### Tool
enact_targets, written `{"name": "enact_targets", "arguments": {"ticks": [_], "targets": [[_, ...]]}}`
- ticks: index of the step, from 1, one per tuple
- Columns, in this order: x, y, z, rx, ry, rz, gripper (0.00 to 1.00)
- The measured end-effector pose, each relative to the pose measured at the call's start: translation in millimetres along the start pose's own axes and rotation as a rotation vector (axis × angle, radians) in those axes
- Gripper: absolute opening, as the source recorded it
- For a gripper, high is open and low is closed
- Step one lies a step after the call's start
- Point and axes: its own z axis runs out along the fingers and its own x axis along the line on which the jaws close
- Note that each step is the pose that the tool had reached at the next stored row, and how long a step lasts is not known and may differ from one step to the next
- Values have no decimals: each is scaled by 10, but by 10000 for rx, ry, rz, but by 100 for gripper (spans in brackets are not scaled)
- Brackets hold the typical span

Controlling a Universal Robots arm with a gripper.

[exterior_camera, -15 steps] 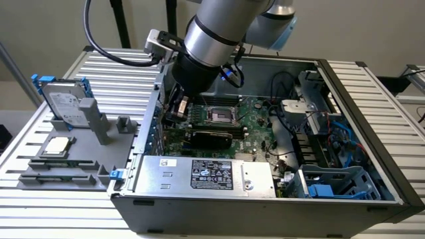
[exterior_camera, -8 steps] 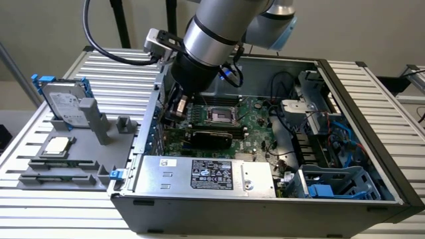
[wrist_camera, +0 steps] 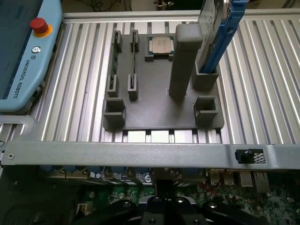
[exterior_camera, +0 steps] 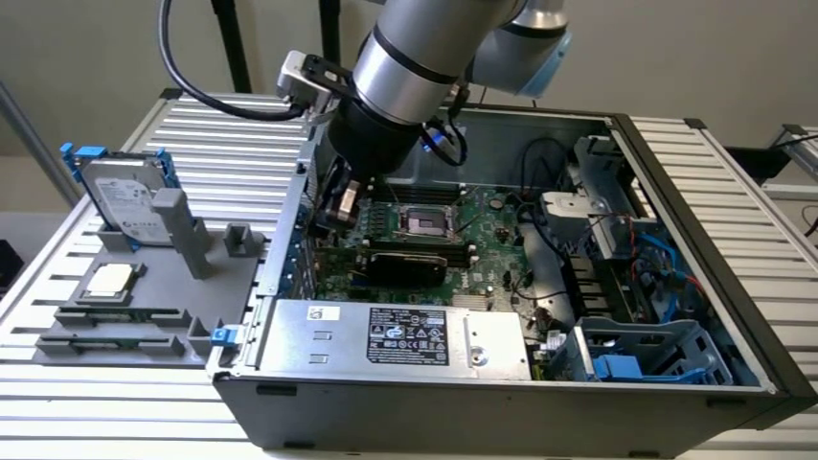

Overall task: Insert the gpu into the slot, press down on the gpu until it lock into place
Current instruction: 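Press down on the gpu until it lock into place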

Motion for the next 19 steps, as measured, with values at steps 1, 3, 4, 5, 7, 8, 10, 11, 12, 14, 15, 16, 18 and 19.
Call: {"name": "enact_targets", "arguments": {"ticks": [1,3,4,5,7,8,10,11,12,14,15,16,18,19], "targets": [[-3,0,1,-3,-4,7,11],[-8,2,0,-6,-7,22,11],[-10,3,1,-6,-11,31,11],[-11,5,2,-6,-14,39,11],[-13,10,7,-7,-13,55,11],[-13,12,12,-7,-9,62,11],[-13,14,22,-9,8,77,11],[-14,14,26,-10,14,83,11],[-14,14,26,-10,17,85,11],[-14,15,27,-7,17,88,11],[-15,15,23,-2,13,88,11],[-15,16,15,12,3,86,11],[-15,15,-13,90,9,91,11],[-14,8,-22,158,10,90,11]]}}
